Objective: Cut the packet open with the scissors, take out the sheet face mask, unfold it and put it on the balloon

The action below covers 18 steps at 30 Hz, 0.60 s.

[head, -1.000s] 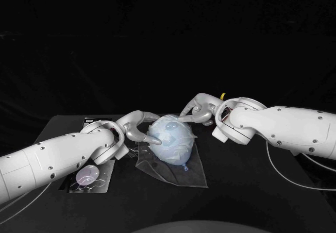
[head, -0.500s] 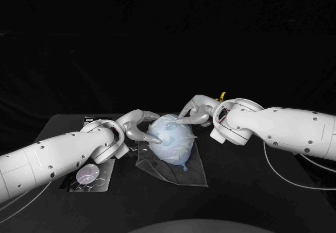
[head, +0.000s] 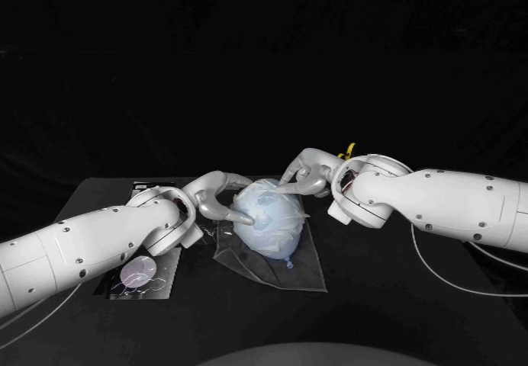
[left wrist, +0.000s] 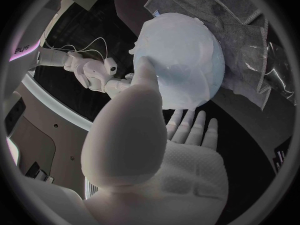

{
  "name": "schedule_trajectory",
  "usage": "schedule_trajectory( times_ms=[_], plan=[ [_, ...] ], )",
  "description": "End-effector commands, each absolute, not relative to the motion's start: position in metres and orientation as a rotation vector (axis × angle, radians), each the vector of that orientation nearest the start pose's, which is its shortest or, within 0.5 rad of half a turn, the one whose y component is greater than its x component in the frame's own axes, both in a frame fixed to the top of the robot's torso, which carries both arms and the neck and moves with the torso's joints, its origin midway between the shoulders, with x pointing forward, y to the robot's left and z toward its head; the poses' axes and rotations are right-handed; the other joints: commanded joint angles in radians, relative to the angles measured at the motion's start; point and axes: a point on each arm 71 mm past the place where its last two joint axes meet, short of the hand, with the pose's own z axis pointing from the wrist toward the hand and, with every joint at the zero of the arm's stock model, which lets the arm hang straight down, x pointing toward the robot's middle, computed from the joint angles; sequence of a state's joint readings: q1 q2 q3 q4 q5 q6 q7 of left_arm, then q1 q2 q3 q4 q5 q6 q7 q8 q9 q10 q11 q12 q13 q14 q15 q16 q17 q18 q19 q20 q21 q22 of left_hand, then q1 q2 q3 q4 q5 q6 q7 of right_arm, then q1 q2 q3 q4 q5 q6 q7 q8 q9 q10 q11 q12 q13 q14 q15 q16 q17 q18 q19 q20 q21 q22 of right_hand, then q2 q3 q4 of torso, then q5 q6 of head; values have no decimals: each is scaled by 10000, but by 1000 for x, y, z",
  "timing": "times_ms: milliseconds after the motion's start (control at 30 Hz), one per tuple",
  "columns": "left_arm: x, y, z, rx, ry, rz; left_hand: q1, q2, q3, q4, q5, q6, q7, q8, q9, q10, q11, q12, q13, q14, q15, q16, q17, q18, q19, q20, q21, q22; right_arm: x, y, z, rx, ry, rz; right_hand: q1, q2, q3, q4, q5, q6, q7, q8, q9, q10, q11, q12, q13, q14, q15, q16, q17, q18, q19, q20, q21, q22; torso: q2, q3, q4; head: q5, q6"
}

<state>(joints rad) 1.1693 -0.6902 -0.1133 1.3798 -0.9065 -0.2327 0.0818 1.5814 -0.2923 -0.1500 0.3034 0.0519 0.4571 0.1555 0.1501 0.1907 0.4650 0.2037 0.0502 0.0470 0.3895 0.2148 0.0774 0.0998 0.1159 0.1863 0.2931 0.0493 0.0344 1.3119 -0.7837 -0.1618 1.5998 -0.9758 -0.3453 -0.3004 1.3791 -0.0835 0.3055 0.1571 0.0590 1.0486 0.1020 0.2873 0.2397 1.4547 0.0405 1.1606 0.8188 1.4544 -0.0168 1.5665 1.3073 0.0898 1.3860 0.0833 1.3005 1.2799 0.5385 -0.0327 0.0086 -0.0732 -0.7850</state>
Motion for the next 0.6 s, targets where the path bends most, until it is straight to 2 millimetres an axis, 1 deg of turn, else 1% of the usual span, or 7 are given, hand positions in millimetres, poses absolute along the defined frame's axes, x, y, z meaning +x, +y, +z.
schedule_trajectory(
  times_ms=[33, 133, 233, 267, 433, 500, 600],
  plan=[
    [487, 156, -237, -2227, 19020, -10692, -5, 61, 71, -9, 24, 38, 453, 41, 16, -22, 64, -16, -13, -61, -13, 0, -9, 157, 50, -11, 51, 15, 475, -163, -184, 2756, 18800, 7505, 64, 92, 146, -109, -92, 188, -90, 139, 116, 1161, -223, 4102, 7520, 1164, -236, 43, 2635, -148, -5, -100, 72, 67, 1, 0, 5, -10, -14],
    [487, 155, -237, -2226, 19023, -10694, -5, 61, 71, -9, 24, 38, 453, 41, 16, -22, 64, -16, -13, -61, -13, 0, -9, 157, 50, -11, 51, 15, 475, -161, -183, 2668, 18710, 7479, 107, 28, 283, -287, -99, 355, -217, 298, 268, 1161, -337, 4102, 7520, 1164, -336, 43, 2635, -153, -6, -193, 97, 111, 0, -2, 3, -12, -34],
    [487, 155, -237, -2226, 19025, -10695, -5, 61, 71, -9, 24, 38, 453, 41, 16, -22, 64, -16, -13, -61, -13, 0, -9, 157, 50, -11, 51, 15, 475, -161, -183, 2617, 18591, 7440, 151, 8, 394, -417, -101, 492, -323, 429, 389, 1161, -431, 4102, 7520, 1164, -411, 43, 2635, -156, -7, -260, 112, 140, 3, 0, 2, -8, -45],
    [487, 155, -237, -2226, 19027, -10694, -5, 61, 71, -9, 24, 38, 453, 41, 16, -22, 64, -16, -13, -61, -13, 0, -9, 157, 50, -11, 51, 15, 475, -161, -183, 2616, 18539, 7429, 181, 6, 478, -499, -101, 542, -381, 498, 464, 1161, -483, 4102, 7520, 1164, -458, 43, 2635, -162, 2, -302, 132, 170, 5, 2, 2, -6, -53],
    [487, 155, -237, -2229, 19028, -10690, -5, 61, 71, -9, 24, 38, 453, 41, 16, -22, 64, -16, -13, -61, -13, 0, -9, 157, 50, -11, 51, 15, 475, -161, -182, 2623, 18372, 7435, 170, -47, 690, -679, -101, 621, -507, 692, 688, 1161, -599, 4102, 7520, 1164, -563, 43, 2635, -168, 6, -406, 151, 214, 0, 3, -3, -5, -85],
    [487, 155, -237, -2231, 19028, -10687, -5, 61, 71, -9, 24, 38, 453, 41, 16, -22, 64, -16, -13, -61, -13, 0, -9, 157, 50, -11, 51, 15, 475, -160, -182, 2620, 18329, 7458, 167, -52, 711, -693, -100, 622, -515, 707, 707, 1161, -607, 4102, 7520, 1164, -570, 43, 2635, -168, 5, -413, 151, 216, -1, 3, -5, -4, -87],
    [487, 156, -237, -2241, 19040, -10671, -5, 64, 81, -9, 24, 40, 442, 44, 18, -20, 64, -26, -15, -77, -11, -9, -13, 168, 50, -11, 51, 16, 474, -160, -181, 2578, 18196, 7588, 144, -102, 849, -787, -100, 619, -554, 805, 830, 1161, -647, 4102, 7520, 1164, -610, 43, 2635, -177, 20, -457, 177, 257, -4, 4, -6, -3, -88]
  ],
)
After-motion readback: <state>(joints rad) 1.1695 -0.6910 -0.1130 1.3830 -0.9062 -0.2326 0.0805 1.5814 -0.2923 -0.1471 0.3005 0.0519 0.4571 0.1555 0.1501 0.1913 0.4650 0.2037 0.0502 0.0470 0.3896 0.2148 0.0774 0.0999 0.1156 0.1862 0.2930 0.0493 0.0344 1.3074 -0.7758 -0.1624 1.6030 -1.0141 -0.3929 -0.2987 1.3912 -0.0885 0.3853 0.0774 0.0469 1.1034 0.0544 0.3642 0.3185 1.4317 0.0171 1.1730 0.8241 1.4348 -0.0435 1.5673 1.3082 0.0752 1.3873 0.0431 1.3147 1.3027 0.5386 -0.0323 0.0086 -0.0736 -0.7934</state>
